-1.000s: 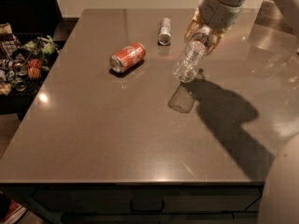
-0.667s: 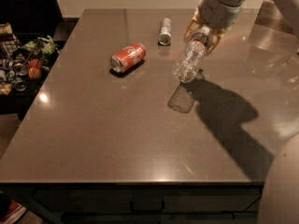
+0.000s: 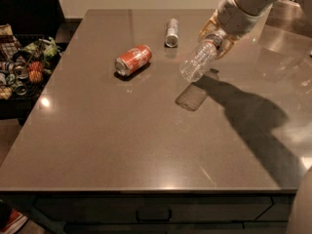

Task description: Place water bottle upright

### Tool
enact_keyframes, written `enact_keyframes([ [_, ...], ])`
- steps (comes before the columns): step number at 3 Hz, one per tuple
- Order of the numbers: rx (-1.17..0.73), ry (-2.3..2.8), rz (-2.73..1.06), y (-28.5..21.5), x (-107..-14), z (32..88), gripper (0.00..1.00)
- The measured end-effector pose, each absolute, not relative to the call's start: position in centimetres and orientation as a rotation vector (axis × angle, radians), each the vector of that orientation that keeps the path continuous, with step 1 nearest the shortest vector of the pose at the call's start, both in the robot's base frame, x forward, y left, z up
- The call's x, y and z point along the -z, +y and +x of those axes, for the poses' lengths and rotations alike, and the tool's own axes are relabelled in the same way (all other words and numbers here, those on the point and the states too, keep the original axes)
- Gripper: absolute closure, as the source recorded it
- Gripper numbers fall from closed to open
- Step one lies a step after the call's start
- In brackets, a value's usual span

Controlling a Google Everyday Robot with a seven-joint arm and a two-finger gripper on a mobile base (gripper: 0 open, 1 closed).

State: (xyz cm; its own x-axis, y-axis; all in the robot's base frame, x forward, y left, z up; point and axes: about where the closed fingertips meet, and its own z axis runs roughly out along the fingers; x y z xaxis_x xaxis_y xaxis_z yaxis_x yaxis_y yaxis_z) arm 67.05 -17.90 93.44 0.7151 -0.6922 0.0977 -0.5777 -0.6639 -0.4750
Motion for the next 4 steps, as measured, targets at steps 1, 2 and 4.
enact_keyframes([
  [1,0.489,1.013,-2.430,-20.6,-93.5,67.4,1.00],
  [2,0.612,1.026,-2.370,-22.5,-94.1,67.0,1.00],
  [4,1.046,1.000,-2.252,-24.3,-95.6,65.6,1.00],
])
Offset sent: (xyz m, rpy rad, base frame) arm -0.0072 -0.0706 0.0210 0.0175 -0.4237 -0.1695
